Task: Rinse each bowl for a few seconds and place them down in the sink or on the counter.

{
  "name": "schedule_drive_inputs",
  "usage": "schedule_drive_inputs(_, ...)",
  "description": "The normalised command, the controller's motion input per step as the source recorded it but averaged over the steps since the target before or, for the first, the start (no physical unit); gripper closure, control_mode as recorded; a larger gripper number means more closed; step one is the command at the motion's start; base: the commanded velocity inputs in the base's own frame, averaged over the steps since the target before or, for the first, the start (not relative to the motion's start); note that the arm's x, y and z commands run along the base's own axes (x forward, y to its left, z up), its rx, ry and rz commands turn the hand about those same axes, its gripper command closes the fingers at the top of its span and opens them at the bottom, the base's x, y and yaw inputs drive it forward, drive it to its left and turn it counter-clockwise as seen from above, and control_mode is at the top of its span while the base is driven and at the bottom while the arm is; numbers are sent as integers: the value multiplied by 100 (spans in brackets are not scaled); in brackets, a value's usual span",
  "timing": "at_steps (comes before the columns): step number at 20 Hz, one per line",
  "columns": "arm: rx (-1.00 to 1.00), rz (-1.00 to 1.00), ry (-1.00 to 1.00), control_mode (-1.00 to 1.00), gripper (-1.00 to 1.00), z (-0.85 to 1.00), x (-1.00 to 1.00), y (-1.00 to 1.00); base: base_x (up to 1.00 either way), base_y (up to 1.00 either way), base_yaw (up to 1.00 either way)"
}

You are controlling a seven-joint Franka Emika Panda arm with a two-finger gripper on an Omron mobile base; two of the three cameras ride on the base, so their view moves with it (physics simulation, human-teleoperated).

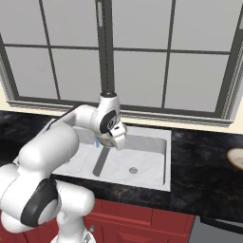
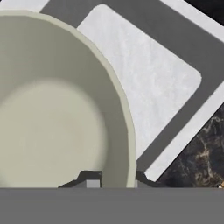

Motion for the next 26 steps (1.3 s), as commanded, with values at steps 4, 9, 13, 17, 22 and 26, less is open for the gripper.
schedule_drive_inputs(4,-10,7,0,-100,100,0,2,31,0,0,0)
schedule_drive_inputs(9,-20,9,9,-100,100,0,2,21,0,0,0)
schedule_drive_inputs(13,-12,9,13,-100,100,-5,1,4,0,0,0)
schedule_drive_inputs(17,1,4,6,-100,100,-2,7,10,0,0,0)
schedule_drive_inputs(22,18,0,0,-100,100,-2,14,15,0,0,0)
schedule_drive_inputs(26,19,0,-1,-100,100,-14,9,8,0,0,0)
